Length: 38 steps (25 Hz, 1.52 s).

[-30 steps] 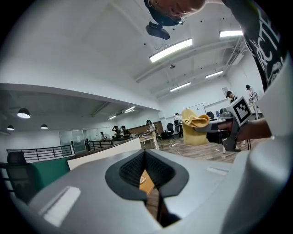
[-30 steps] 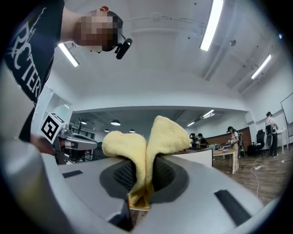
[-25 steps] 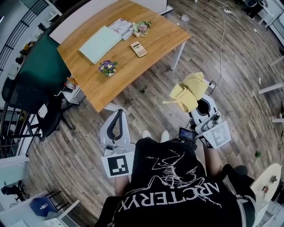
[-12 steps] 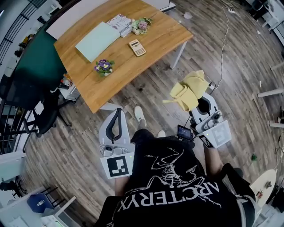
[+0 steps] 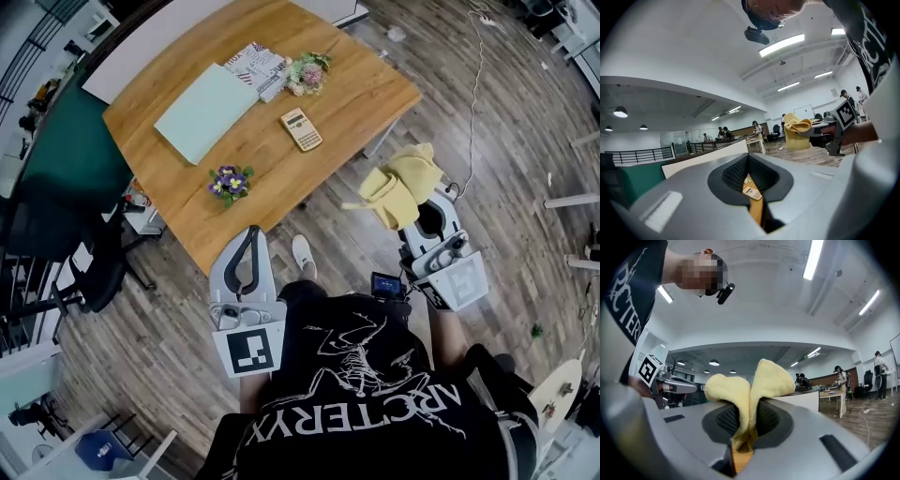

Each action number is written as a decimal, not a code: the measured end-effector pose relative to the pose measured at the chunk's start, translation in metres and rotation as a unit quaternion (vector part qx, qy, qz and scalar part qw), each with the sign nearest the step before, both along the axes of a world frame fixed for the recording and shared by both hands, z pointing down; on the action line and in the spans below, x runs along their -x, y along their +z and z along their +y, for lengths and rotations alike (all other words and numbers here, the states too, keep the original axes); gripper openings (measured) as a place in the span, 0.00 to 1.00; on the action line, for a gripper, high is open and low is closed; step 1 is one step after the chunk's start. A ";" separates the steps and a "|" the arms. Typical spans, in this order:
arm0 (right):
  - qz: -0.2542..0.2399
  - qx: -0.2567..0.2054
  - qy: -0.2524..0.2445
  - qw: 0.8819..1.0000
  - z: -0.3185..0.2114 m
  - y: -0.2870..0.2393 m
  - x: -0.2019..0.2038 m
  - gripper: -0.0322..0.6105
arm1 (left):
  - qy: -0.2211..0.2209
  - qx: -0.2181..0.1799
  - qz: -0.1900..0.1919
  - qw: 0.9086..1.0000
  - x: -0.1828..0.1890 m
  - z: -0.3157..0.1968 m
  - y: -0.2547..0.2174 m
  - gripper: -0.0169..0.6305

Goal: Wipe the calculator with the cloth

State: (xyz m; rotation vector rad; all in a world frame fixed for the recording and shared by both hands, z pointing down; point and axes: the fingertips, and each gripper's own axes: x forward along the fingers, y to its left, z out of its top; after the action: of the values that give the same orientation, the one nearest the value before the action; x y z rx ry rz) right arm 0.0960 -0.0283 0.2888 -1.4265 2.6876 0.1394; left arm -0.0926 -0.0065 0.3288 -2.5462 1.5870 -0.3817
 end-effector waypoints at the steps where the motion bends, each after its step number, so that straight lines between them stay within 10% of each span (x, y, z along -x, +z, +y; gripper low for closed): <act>1: 0.000 -0.006 0.001 1.000 -0.016 -0.006 0.008 0.14 | 0.002 0.002 0.001 1.000 0.006 -0.016 0.000 0.04; 16: 0.034 0.046 0.068 0.996 -0.137 0.028 0.025 0.14 | 0.026 0.018 -0.013 0.999 0.058 -0.146 0.000 0.04; 33: 0.084 0.042 -0.011 0.996 -0.200 0.043 0.027 0.14 | -0.006 0.019 -0.011 1.000 0.025 -0.181 0.004 0.04; 38: 0.226 0.158 -0.077 0.958 -0.235 0.122 0.050 0.14 | -0.022 0.018 -0.009 1.000 0.025 -0.187 0.003 0.04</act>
State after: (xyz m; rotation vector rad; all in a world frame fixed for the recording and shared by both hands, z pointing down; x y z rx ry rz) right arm 0.0463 -0.2634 0.4112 -1.3908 3.3133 0.0261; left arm -0.1181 -0.1937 0.3317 -2.5292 1.6462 -0.4408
